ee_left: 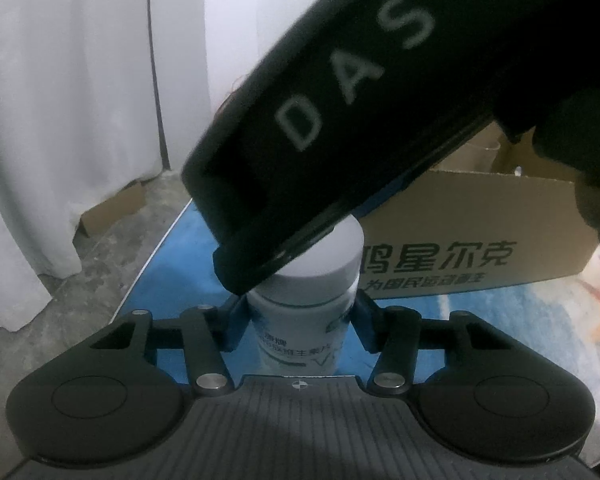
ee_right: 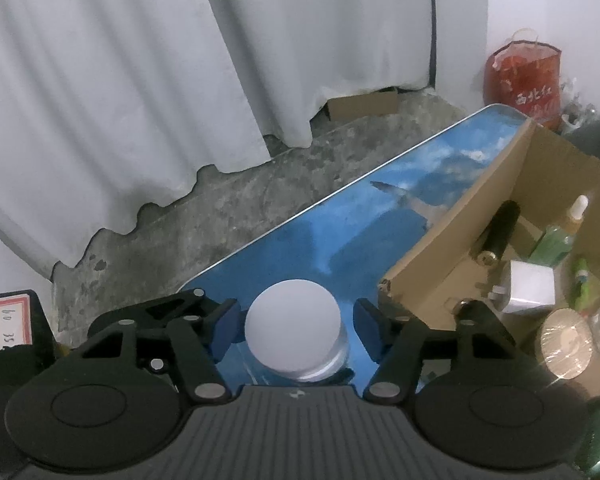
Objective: Organize rigid objects
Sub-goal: 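Grasp the white supplement bottle by its cap with the right gripper, then carry the white bottle into the box and open the right gripper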
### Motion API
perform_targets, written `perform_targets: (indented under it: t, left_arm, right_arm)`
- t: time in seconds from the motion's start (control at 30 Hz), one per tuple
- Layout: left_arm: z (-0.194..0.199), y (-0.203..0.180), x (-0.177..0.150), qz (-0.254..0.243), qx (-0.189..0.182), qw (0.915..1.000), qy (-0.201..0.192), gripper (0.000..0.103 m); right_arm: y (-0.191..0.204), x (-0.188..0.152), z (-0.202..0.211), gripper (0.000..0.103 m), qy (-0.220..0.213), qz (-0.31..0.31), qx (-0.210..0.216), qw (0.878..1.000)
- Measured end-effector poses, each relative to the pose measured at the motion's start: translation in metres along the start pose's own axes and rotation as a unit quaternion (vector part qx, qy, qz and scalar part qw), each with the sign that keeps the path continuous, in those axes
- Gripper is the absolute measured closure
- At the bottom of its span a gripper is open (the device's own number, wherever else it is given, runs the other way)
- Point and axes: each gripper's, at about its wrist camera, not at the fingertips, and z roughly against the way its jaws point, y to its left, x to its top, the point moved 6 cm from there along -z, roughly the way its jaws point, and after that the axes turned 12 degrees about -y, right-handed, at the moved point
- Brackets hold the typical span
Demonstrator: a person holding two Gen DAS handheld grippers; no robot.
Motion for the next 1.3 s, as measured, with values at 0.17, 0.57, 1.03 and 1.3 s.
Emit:
perform_targets:
  t: [0.17,0.57,1.03,1.3]
  left_arm:
    - [0.008,-0.007,0.001,-0.009,0.001,1.0000,0.000,0.050]
    - [0.065,-0.041,0.051,-0.077,0.016,0.9959,-0.045,0.050]
    - [0.014,-0.169,0.159,-0.081,-0.148,0.9842,-0.054,0.050]
    - [-0.049,-0.230,0.157,-0.063,-0.207,0.9763,0.003,0.050]
  right_arm:
    - [0.002,-0.003,0.004,0.045,-0.002,-0.003,-0.003,1.000]
    - [0.018,0.013,0.077,0.045,-0.066,-0.012,0.023,0.997]
    - [-0.086,0.055,0.198,0.046,-0.139,-0.034,-0.088,0.986]
    - [-0.185,0.042,0.197,0.047,-0.111,-0.100,-0.139,0.979]
